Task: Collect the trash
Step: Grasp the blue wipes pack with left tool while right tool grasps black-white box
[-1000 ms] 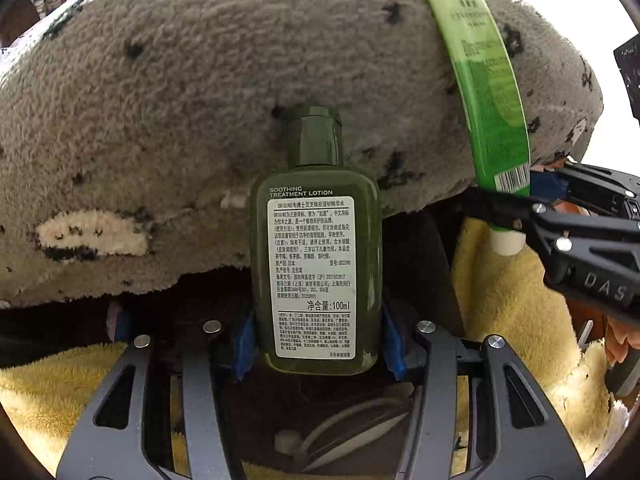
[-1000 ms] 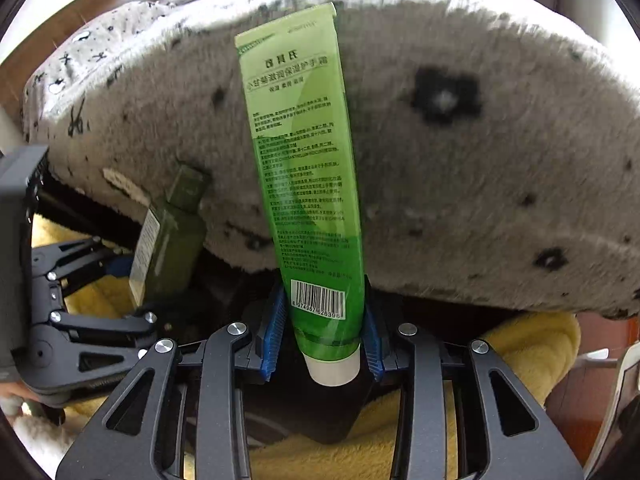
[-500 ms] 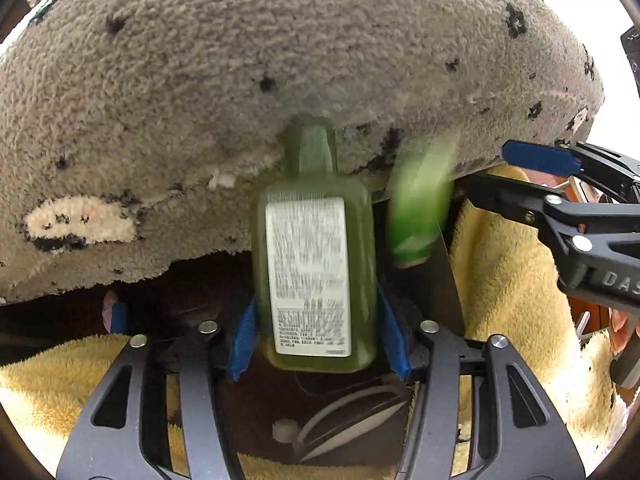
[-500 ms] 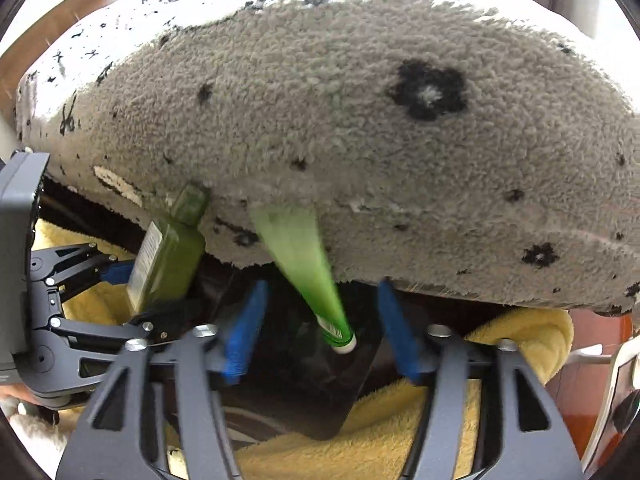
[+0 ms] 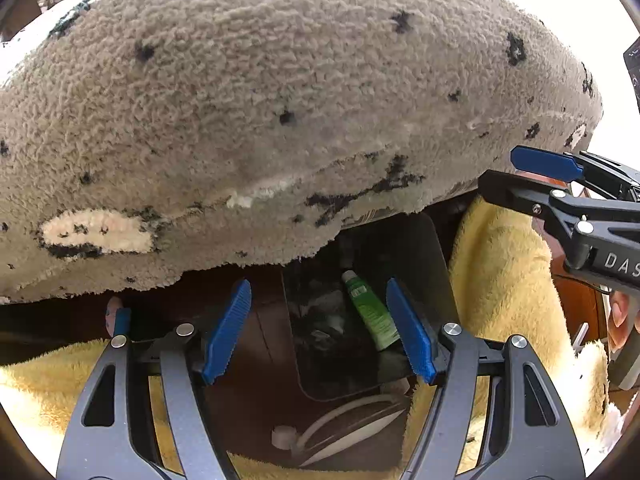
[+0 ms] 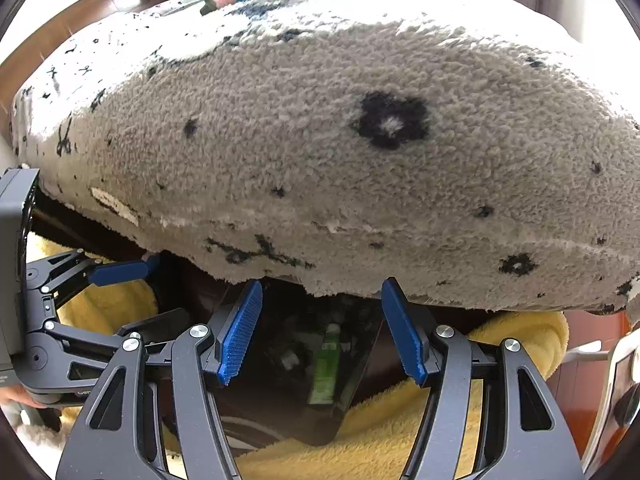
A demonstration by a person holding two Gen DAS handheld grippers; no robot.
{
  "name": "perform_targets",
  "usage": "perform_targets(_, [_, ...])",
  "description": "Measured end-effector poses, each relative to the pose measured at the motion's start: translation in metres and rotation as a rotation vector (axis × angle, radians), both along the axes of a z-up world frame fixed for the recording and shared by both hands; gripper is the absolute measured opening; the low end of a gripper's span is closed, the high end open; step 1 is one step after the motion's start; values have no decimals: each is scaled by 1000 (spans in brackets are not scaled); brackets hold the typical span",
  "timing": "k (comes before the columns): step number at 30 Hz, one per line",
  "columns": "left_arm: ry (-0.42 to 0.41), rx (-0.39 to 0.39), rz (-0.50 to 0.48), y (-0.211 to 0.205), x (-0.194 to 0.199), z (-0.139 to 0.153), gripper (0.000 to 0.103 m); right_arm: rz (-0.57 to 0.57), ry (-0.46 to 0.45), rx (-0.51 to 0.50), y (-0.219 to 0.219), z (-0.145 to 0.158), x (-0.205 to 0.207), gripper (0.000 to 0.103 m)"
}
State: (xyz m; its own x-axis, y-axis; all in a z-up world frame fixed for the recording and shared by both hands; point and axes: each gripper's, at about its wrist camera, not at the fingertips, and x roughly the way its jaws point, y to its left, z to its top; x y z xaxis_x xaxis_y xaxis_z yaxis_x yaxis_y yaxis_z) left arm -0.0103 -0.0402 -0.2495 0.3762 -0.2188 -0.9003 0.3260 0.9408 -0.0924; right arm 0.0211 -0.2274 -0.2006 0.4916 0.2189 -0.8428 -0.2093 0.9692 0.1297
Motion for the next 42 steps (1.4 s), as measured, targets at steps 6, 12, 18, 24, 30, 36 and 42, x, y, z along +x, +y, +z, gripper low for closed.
perform_targets(6, [-92,-9,16,6,9,39,66,-36,-101,-7,-11,34,-1,63])
perform_targets(12, [-231,-11,14,7,26,86,68,-77,-213,-12,-31,74,16,64])
perform_targets(18, [-290,-14,-3,-4,71,118,68,-139,-293,-16,-49,102,56,69])
perform_targets(24, [-321,-36,2,-27,104,137,69,-151,-344,-20,-43,124,111,70])
perform_targets(30, [-308,-91,-20,-43,130,150,70,-164,-344,-43,-40,130,162,70])
perform_targets(36, [-318,-111,-56,-67,146,150,73,-162,-299,-34,-38,121,204,70])
perform_targets(42, [-348,-66,-99,-87,163,149,73,-138,-258,-28,-36,109,222,52])
